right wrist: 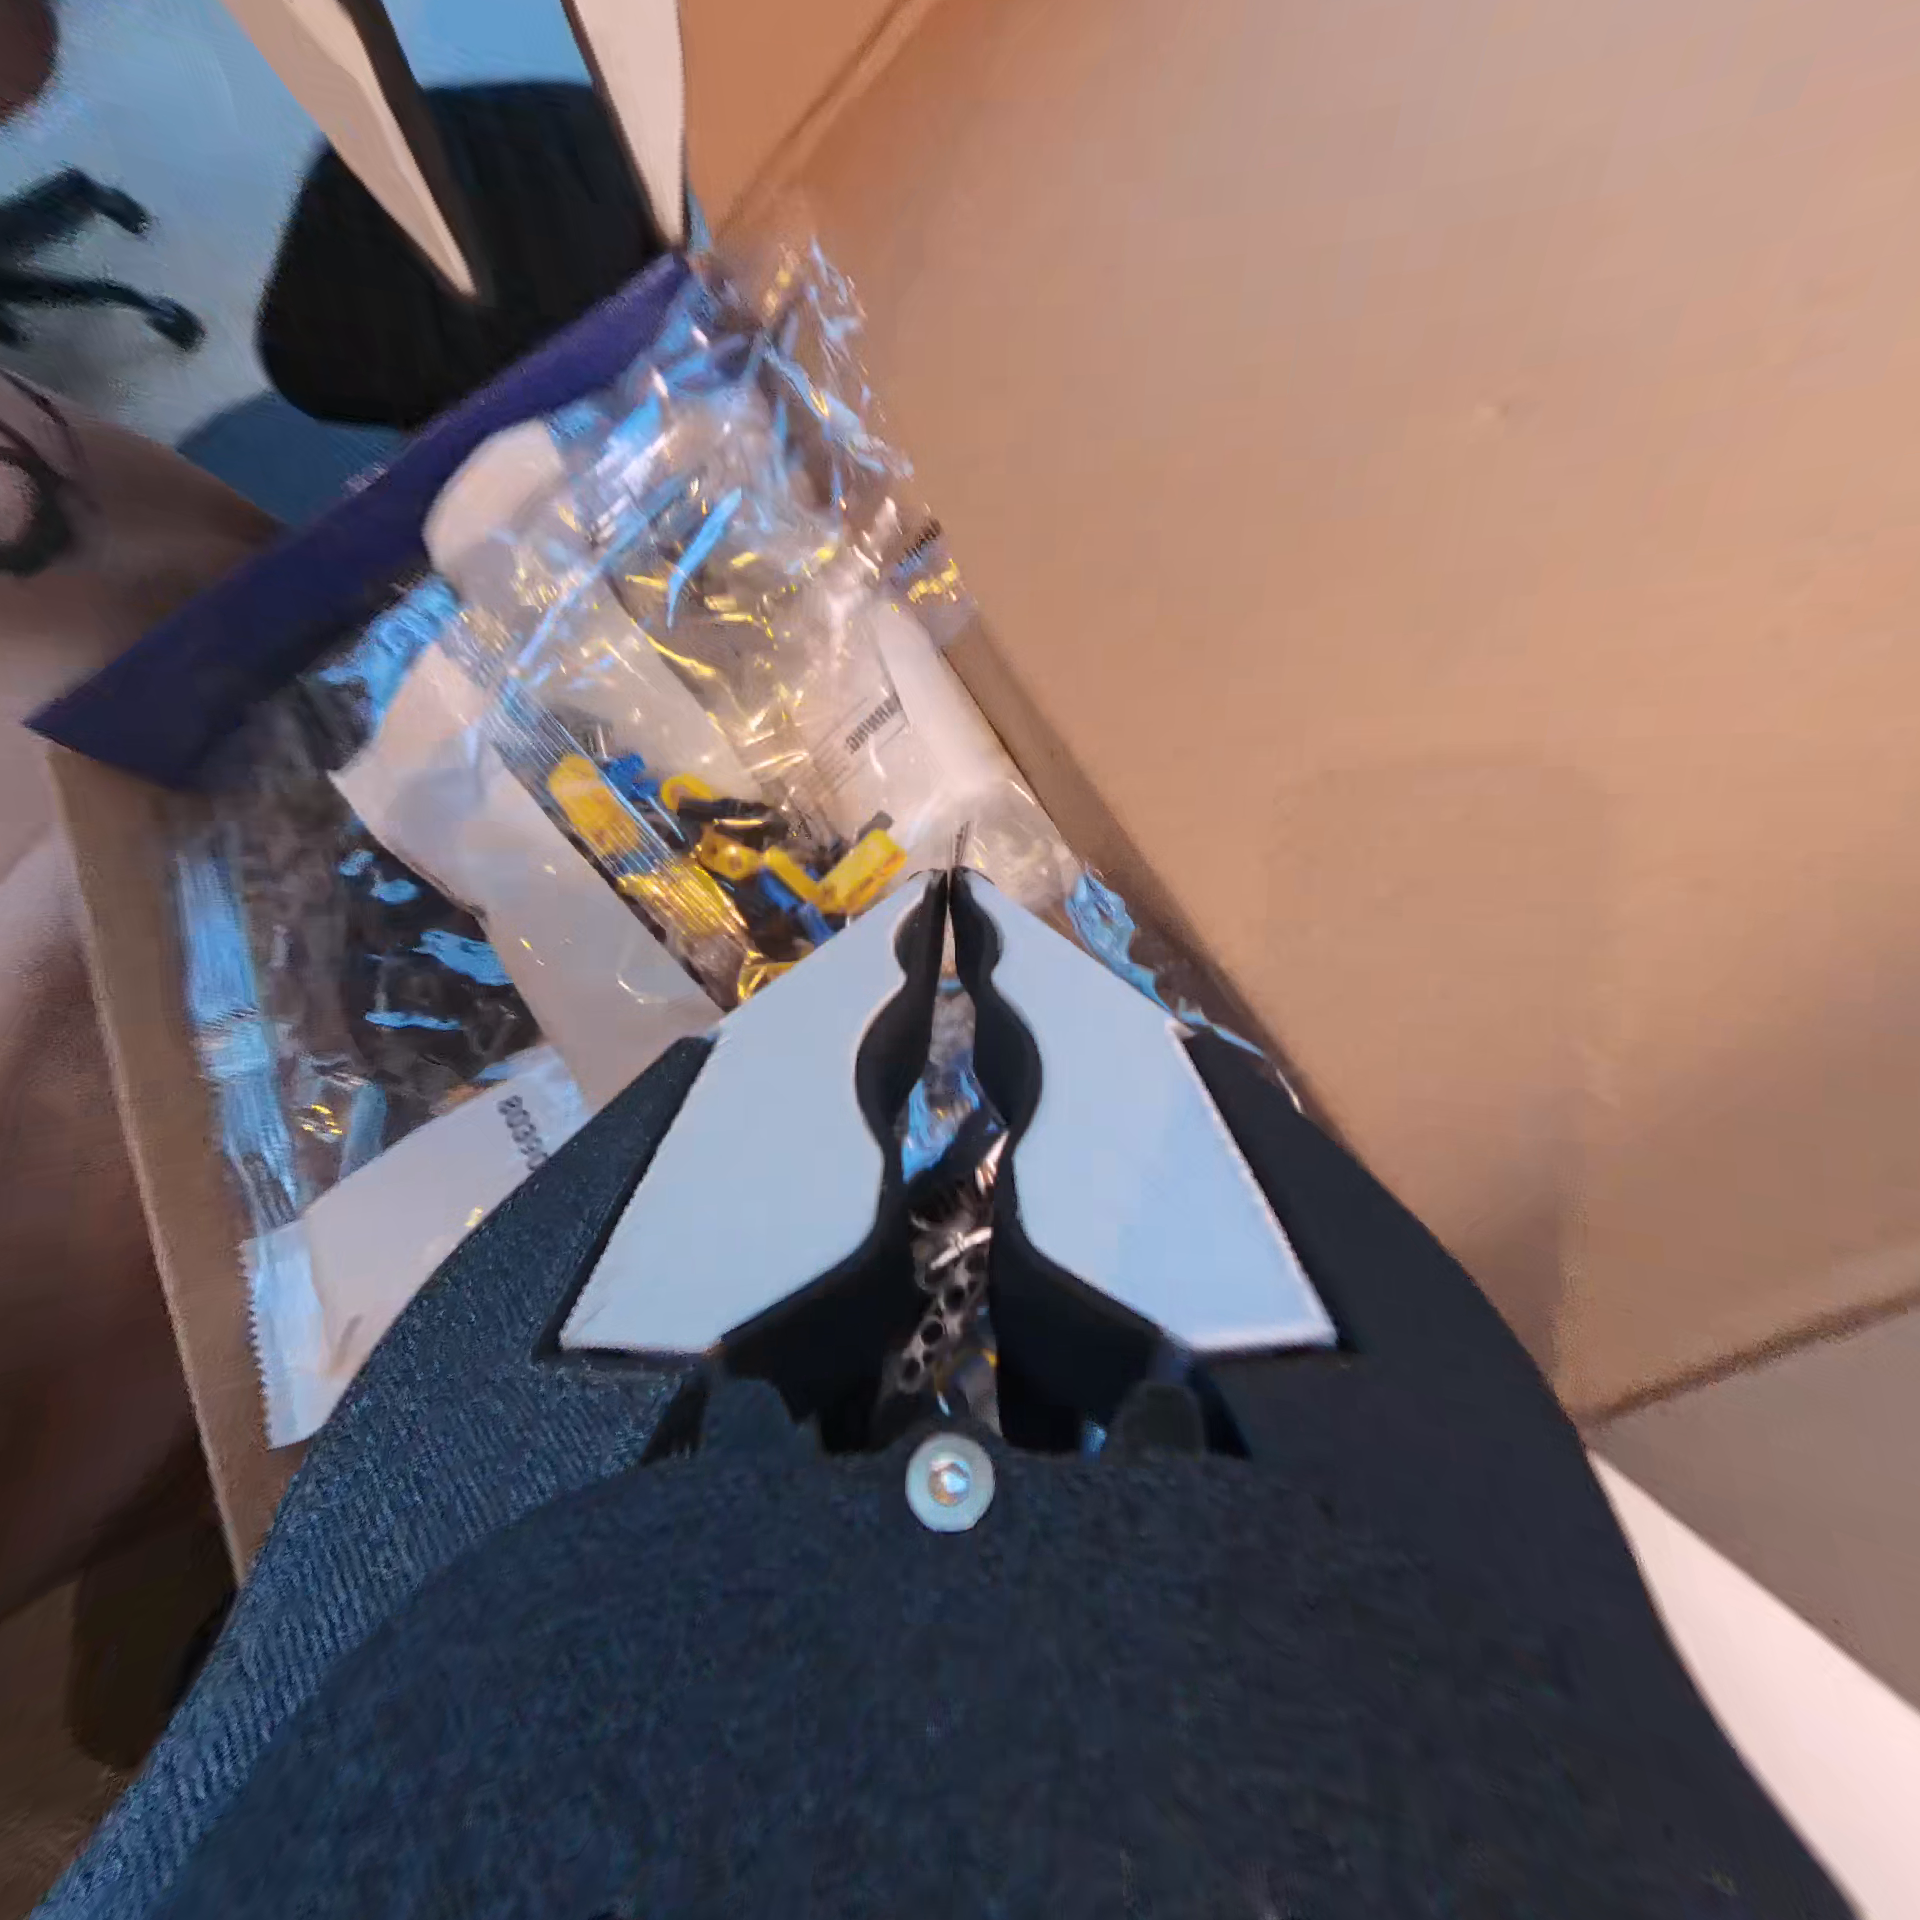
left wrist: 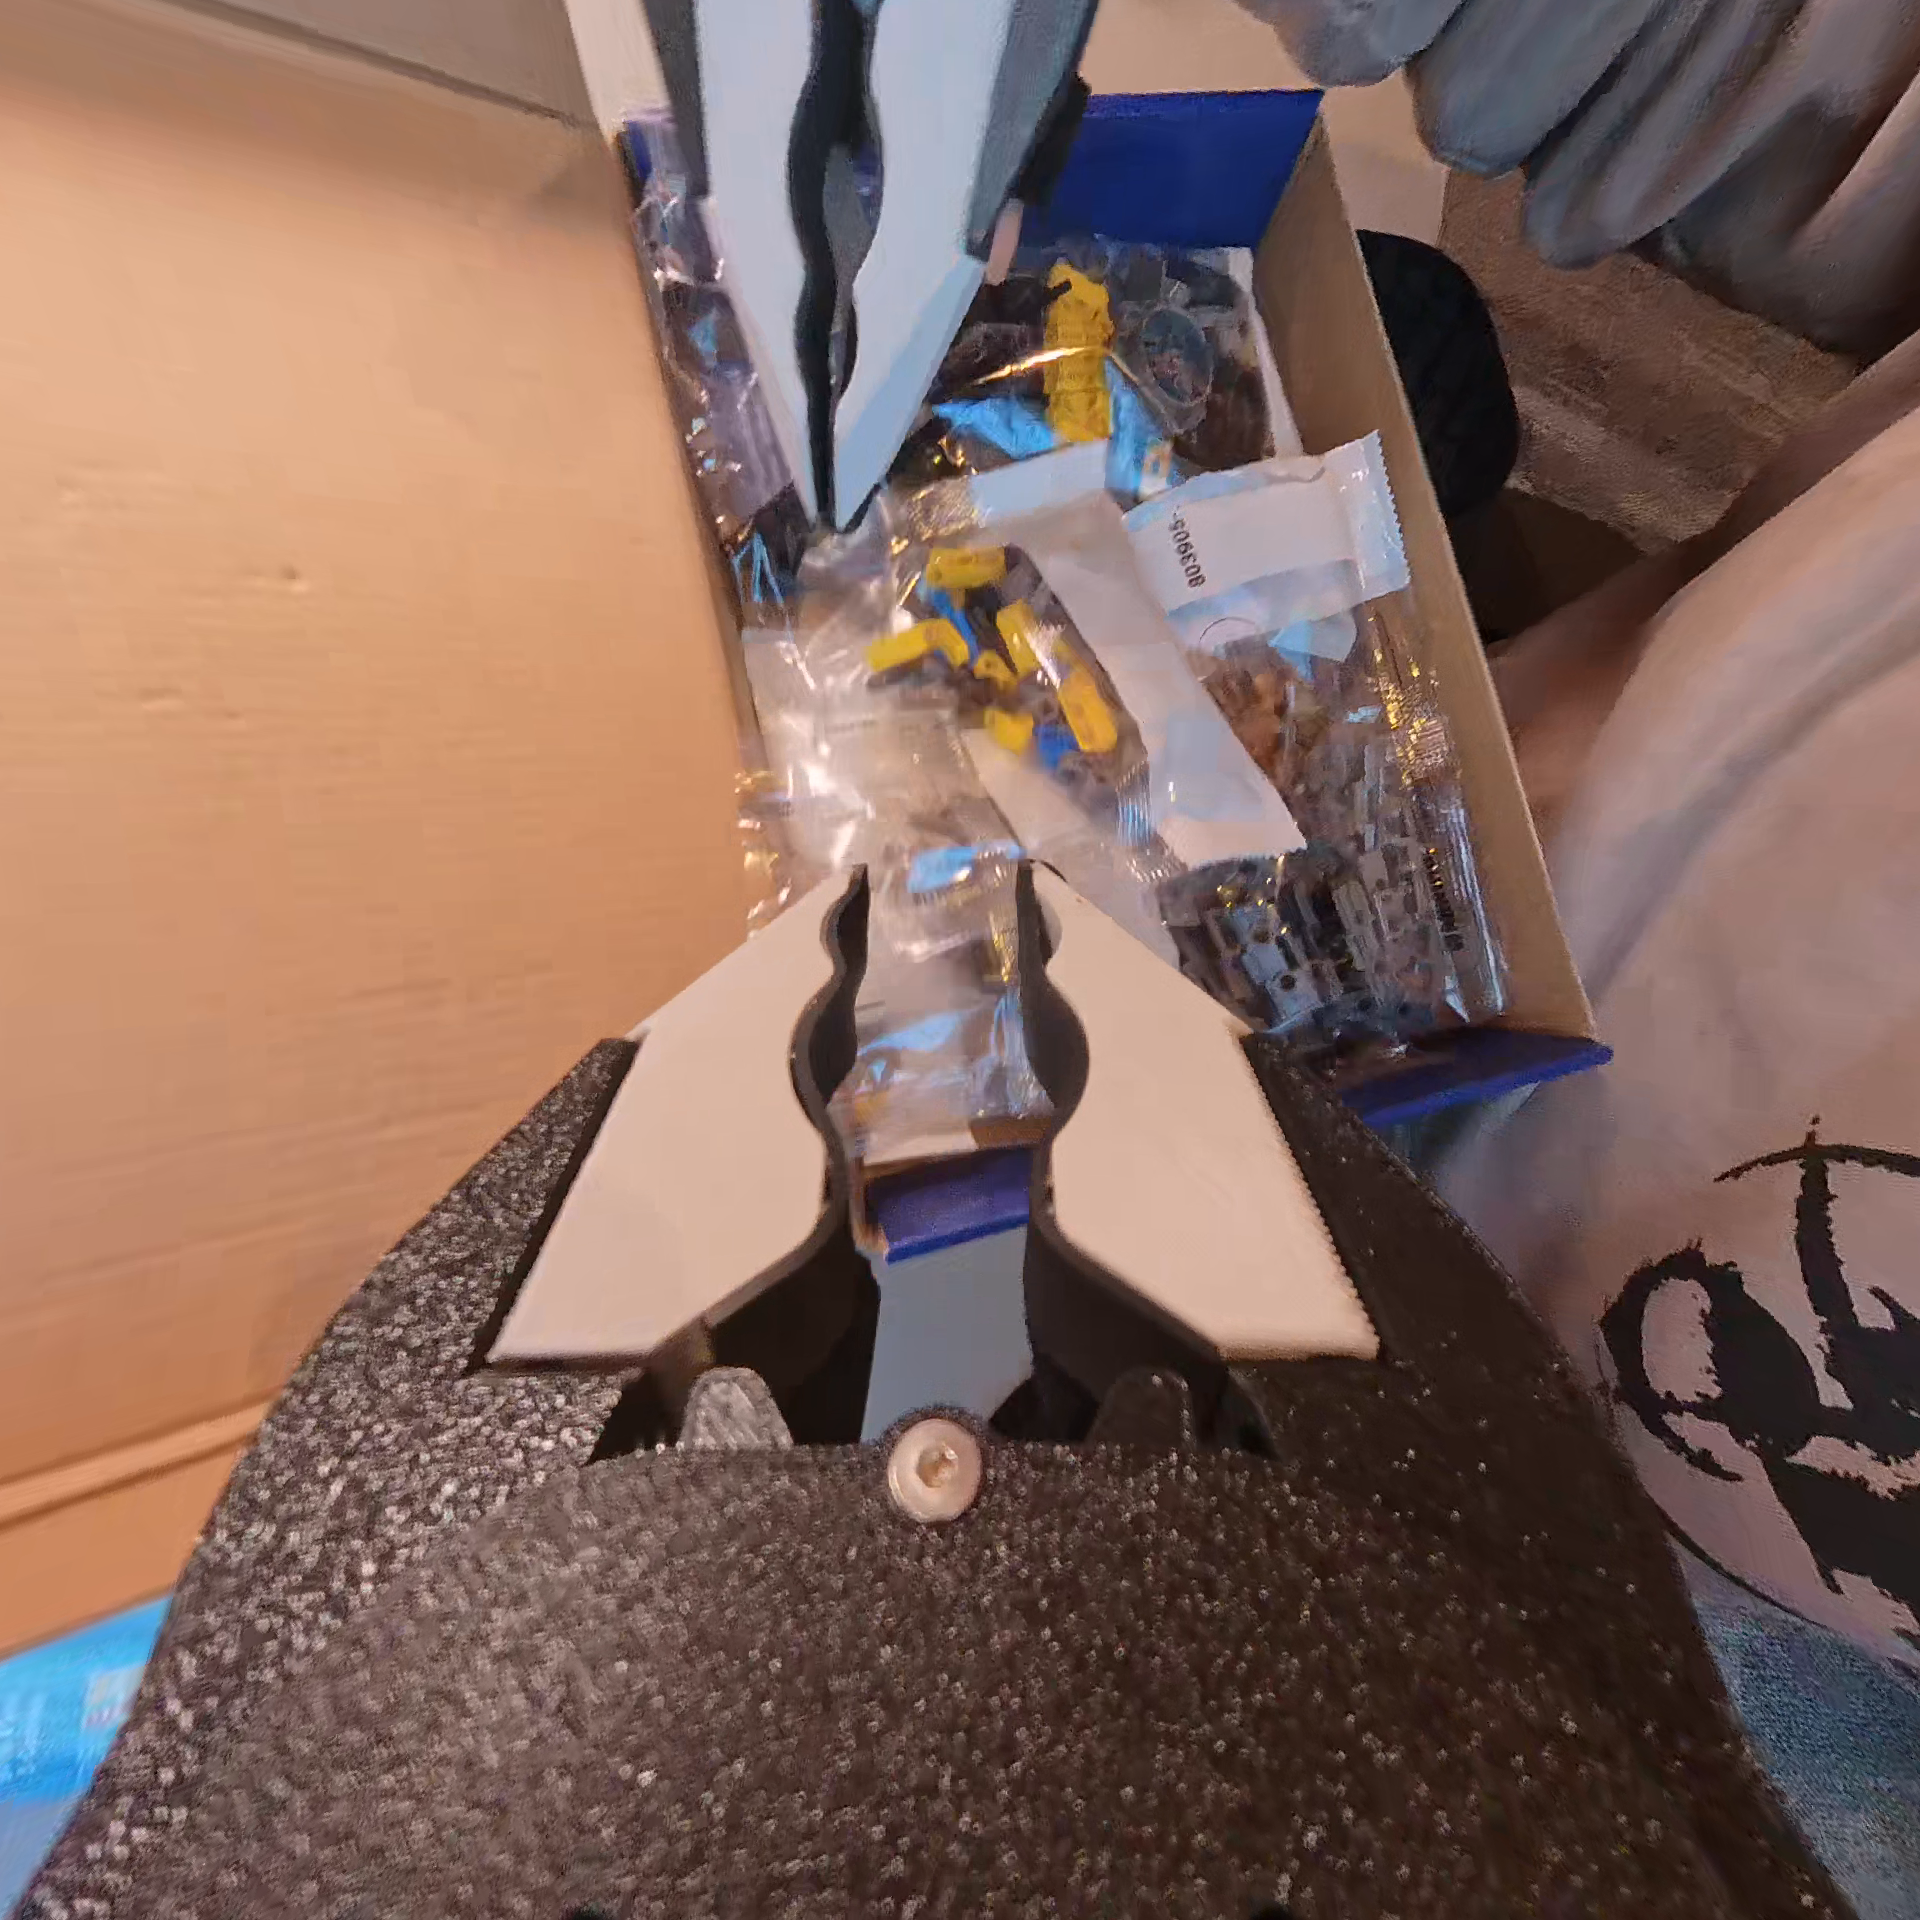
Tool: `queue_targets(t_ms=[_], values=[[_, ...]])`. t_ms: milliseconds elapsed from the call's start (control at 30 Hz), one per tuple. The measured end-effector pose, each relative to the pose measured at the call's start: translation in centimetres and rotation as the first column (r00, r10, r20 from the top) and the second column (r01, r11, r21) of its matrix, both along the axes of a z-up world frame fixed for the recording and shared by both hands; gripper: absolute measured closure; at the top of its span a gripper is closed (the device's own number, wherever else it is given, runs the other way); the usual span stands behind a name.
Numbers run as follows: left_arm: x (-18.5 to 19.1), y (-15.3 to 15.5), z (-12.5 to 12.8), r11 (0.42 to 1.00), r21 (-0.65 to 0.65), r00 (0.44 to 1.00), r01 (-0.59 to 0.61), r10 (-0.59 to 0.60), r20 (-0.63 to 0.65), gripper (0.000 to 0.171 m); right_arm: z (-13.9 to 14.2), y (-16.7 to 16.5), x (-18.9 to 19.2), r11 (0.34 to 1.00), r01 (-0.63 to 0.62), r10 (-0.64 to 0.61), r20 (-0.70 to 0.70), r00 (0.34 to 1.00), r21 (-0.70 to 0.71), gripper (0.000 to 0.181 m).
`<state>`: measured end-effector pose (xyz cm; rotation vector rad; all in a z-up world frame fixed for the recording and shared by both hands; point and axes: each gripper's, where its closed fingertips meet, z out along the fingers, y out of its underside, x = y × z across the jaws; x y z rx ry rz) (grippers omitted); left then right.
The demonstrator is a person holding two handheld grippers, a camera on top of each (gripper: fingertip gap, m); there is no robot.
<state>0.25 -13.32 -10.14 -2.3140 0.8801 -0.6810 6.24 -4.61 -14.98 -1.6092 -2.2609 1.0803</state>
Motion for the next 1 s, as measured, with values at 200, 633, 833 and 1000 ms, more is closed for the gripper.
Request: queue_targets(t_ms=[200,633,833,1000], values=[[-0.9,-0.2,-2.3,0.999,0.041,0.993,0.004,0.001,-0.121,0.142,0.4,2.7,1.5,0.976,0.112,-0.111,-0.014,0.994,0.186,0.181],[-0.4,-0.7,-3.2,0.993,0.108,0.952,0.041,-0.006,-0.305,0.145,2.2,4.5,-0.2,0.914,0.137,-0.043,-0.244,0.969,0.381,0.181],[-0.4,1.9,-0.6,0.983,0.177,0.979,-0.057,0.089,-0.182,0.124,7.1,3.3,-0.6,0.918,0.162,0.052,-0.512,0.857,0.363,0.181],[3.9,2.3,1.2,1.0,0.027,0.989,0.007,-0.011,0.149,0.113,9.6,2.8,0.5,0.933,0.188,0.045,-0.618,0.784,0.307,0.181]])
